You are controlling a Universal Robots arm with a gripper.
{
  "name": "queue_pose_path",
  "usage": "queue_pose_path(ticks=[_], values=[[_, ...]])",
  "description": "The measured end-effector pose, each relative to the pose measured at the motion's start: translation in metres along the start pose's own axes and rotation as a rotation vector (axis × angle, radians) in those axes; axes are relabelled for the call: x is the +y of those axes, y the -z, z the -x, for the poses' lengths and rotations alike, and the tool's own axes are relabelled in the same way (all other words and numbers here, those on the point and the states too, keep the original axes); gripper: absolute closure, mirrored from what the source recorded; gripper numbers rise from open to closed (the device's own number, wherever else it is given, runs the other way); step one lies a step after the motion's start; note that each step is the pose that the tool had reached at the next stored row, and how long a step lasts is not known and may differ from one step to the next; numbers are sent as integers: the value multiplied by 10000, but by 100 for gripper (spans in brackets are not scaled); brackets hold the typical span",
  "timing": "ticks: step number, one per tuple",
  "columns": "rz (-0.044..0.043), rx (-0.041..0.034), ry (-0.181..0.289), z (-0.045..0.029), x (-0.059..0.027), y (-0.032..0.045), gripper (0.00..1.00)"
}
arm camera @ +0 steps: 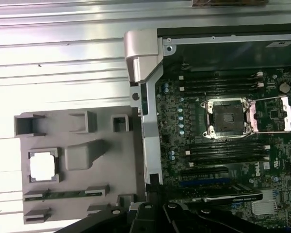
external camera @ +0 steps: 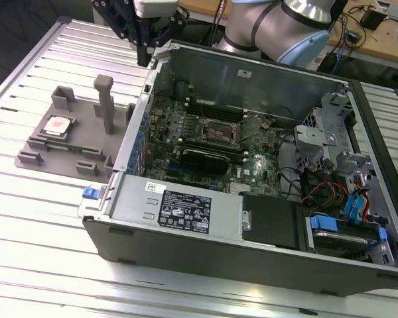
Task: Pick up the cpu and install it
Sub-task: 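Reach for the cpu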
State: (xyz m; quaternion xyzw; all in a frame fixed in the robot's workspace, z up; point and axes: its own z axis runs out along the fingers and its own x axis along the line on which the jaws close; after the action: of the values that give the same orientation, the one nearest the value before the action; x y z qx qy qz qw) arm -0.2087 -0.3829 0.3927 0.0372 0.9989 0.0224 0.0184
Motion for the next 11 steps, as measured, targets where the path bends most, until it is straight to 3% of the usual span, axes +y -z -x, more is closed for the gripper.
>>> queue_pose_path(ticks=[11], values=[[1,-21,0,-315,13,5,89]])
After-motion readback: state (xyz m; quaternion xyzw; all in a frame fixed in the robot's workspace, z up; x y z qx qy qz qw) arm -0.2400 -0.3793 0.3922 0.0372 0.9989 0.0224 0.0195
